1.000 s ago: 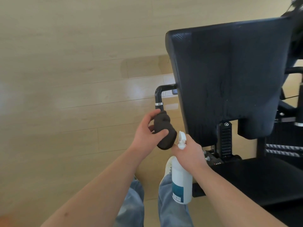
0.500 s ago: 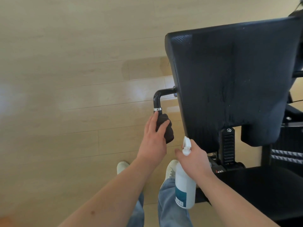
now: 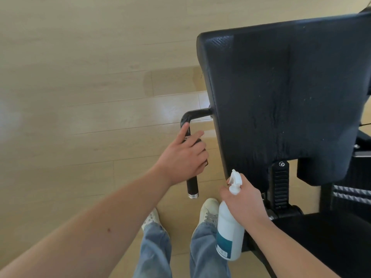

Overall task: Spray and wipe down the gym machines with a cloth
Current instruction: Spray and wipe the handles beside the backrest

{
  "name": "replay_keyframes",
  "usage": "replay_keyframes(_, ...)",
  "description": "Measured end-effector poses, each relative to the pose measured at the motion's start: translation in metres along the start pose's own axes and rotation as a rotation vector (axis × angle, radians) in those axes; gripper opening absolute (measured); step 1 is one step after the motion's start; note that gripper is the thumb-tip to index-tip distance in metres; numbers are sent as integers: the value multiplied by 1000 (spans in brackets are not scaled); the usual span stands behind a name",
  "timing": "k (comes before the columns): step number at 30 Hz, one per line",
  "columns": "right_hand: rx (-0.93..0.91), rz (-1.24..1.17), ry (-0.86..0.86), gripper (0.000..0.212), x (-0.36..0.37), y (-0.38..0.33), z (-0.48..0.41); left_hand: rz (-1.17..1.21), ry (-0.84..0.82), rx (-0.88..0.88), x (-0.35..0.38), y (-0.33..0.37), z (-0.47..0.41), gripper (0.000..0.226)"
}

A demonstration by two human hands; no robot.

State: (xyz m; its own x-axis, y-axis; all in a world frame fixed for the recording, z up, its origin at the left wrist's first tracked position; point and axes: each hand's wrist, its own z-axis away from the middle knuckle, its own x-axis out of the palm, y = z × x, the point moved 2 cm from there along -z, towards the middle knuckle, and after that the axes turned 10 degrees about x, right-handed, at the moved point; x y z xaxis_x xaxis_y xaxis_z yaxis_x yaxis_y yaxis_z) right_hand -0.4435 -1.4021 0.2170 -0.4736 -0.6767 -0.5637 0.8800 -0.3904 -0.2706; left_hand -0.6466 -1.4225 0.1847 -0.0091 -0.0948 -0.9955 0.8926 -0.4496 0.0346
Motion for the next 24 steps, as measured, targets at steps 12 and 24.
replay_keyframes(12,-16,-7,22,20,1,1,-4,140,-1,75,47,78,45,28)
replay_keyframes(24,-33,-3,-23,20,14,-15,-7,99,101,-161,15,-1,14,20)
